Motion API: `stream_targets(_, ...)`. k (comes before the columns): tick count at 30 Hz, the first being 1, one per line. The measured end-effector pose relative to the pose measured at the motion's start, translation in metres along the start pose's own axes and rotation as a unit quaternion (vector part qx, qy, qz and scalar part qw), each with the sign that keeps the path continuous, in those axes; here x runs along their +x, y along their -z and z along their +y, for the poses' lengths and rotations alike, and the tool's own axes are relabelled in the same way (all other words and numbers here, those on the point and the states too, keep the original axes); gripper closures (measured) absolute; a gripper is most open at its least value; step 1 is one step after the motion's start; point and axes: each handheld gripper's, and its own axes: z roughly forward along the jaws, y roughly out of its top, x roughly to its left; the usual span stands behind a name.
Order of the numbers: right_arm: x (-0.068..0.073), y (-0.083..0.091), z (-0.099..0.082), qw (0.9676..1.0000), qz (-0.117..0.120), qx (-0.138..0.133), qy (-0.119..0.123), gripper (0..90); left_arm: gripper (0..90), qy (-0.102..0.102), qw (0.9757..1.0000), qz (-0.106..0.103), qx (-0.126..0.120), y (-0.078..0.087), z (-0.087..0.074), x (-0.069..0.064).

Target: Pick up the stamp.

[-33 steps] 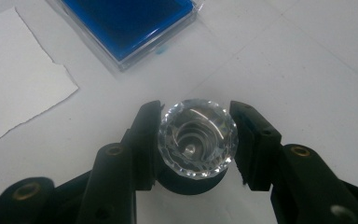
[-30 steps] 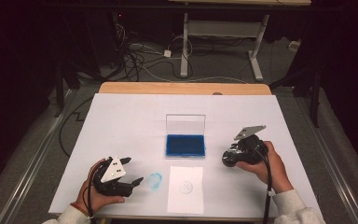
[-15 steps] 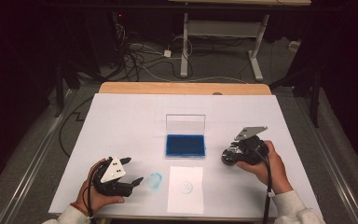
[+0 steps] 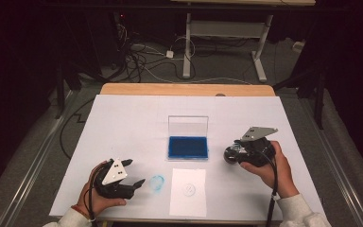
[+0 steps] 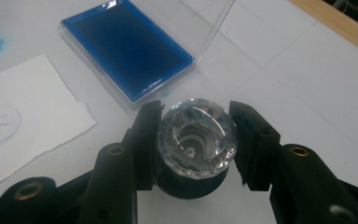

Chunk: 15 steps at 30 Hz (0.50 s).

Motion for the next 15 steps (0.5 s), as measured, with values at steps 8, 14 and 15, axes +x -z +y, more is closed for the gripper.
stream_targets(8,0.005,0.01,0.009,0.9995,-0.004,-0.03,0.009,56.8,20.9,0.001,1.0,0.002,0.005,-0.001,0.0,0.0)
stream_targets(14,0.01,0.016,0.019,0.9982,-0.01,-0.056,0.017,56.8,20.9,0.002,1.0,0.004,0.006,-0.001,-0.001,0.0)
stream_targets(15,0.01,0.016,0.019,0.9982,-0.01,-0.056,0.017,56.8,20.9,0.002,1.0,0.005,0.006,-0.001,-0.001,0.0)
